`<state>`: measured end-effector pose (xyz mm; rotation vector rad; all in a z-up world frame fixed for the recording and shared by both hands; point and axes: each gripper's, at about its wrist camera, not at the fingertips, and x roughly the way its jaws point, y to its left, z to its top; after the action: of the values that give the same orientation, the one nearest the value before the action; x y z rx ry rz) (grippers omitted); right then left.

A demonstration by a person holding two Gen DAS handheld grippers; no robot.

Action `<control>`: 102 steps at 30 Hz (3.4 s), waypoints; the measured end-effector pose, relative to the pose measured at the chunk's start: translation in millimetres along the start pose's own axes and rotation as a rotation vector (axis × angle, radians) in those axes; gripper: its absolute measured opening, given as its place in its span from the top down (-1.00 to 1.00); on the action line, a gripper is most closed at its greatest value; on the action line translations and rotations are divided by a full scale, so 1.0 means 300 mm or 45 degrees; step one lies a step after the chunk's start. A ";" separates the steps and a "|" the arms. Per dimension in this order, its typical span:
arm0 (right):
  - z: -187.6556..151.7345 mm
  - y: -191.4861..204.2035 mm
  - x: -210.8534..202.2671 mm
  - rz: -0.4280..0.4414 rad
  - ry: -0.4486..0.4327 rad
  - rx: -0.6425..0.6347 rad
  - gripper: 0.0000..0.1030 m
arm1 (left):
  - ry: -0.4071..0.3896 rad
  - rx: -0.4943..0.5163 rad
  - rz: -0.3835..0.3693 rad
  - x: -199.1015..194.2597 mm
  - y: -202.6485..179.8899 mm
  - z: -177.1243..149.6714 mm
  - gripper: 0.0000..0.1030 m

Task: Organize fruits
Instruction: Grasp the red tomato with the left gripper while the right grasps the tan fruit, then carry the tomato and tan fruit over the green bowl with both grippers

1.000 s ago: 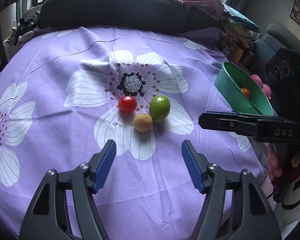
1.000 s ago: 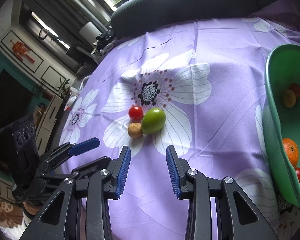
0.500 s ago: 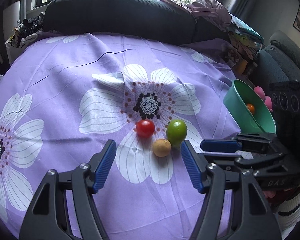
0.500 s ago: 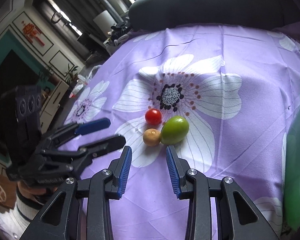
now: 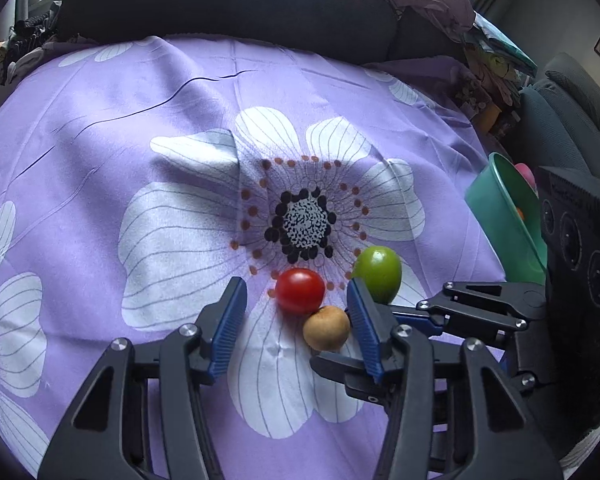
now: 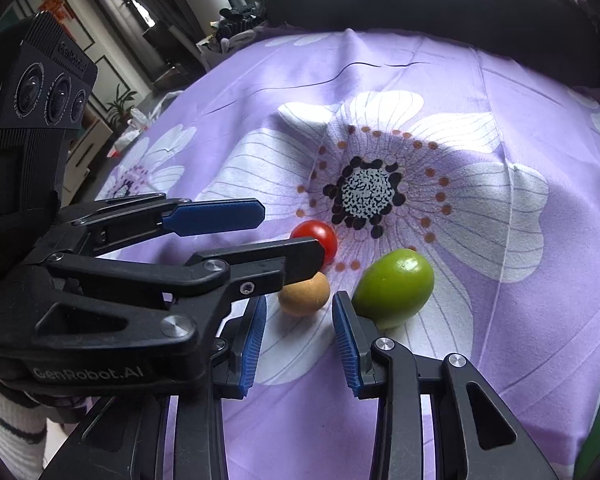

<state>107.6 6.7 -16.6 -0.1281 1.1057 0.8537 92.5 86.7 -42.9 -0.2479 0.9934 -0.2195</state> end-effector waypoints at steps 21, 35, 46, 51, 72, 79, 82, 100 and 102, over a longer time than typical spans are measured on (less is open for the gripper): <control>-0.010 -0.038 -0.030 -0.048 -0.029 -0.031 0.43 | 0.097 0.144 0.111 0.079 -0.029 0.034 0.45; -0.101 -0.083 -0.089 0.029 -0.035 0.028 0.43 | 0.070 0.157 0.138 0.036 -0.104 -0.003 0.46; -0.220 -0.104 -0.197 0.026 -0.087 0.097 0.43 | 0.008 0.108 0.134 -0.041 -0.167 -0.094 0.46; -0.257 -0.111 -0.244 0.007 -0.114 0.125 0.43 | -0.018 0.065 0.128 -0.074 -0.183 -0.131 0.46; -0.295 -0.080 -0.327 0.041 -0.196 0.068 0.43 | -0.091 -0.003 0.146 -0.172 -0.244 -0.245 0.46; -0.301 -0.101 -0.325 0.133 -0.239 0.066 0.43 | -0.103 -0.060 0.233 -0.218 -0.244 -0.251 0.46; -0.307 -0.129 -0.325 0.163 -0.244 0.080 0.43 | -0.121 -0.078 0.248 -0.229 -0.262 -0.243 0.46; -0.321 -0.167 -0.489 0.196 -0.389 0.009 0.43 | -0.210 -0.055 0.278 -0.279 -0.417 -0.199 0.46; -0.322 -0.169 -0.512 0.187 -0.412 0.005 0.43 | -0.233 -0.044 0.261 -0.282 -0.430 -0.186 0.46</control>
<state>43.7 -158.1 48.3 0.0942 0.8195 0.9650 -8.2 -16.8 34.7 -0.1920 0.8344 0.0075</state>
